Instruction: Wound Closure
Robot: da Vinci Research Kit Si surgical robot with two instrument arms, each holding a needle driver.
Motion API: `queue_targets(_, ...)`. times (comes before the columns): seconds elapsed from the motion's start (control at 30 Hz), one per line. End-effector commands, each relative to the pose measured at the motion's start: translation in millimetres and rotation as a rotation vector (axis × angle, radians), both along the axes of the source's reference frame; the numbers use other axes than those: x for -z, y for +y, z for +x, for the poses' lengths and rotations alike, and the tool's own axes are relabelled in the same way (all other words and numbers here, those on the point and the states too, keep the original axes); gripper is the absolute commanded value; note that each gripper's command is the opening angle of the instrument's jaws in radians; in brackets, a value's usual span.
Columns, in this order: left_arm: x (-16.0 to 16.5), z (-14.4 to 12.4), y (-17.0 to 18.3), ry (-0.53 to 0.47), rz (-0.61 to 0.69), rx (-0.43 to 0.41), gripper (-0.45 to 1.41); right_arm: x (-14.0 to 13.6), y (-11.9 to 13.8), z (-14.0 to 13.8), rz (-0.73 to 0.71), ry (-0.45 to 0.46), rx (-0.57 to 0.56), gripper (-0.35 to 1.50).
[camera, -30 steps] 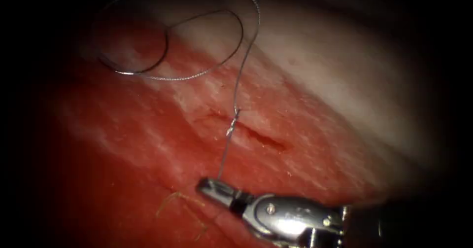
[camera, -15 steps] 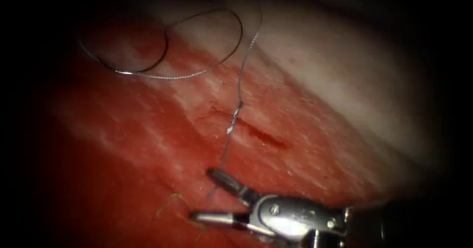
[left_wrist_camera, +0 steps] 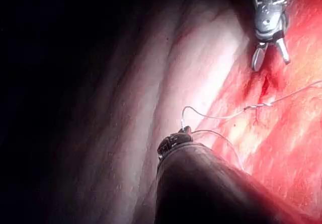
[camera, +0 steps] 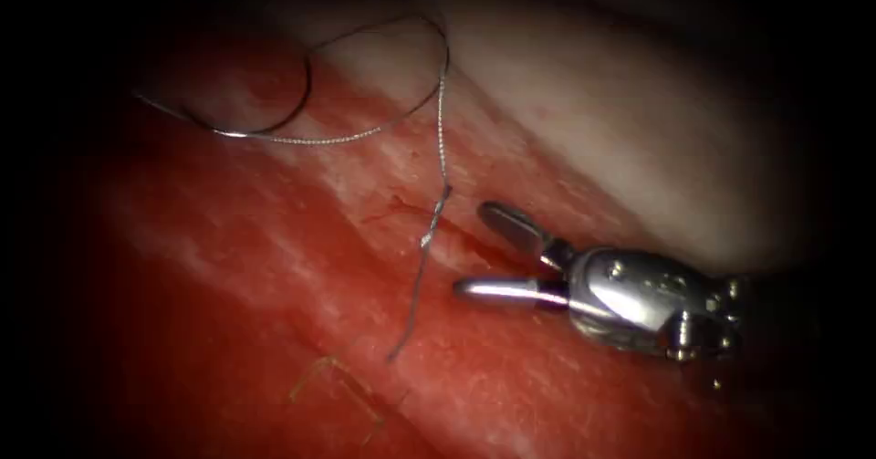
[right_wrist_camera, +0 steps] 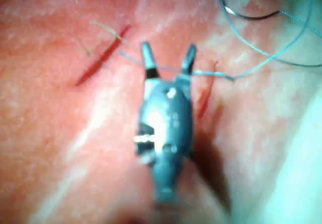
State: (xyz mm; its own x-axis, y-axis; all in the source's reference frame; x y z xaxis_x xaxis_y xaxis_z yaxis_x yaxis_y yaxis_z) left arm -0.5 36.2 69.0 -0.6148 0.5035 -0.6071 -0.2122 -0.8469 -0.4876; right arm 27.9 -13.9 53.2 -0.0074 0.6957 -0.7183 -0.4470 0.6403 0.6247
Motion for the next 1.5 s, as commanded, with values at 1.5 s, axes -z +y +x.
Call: queue_targets(1.5,5.6,-2.5,-5.3,-0.056,-0.027,-0.021,-0.45,-2.9,2.2,2.8,0.016,-0.024,-0.001,1.21)
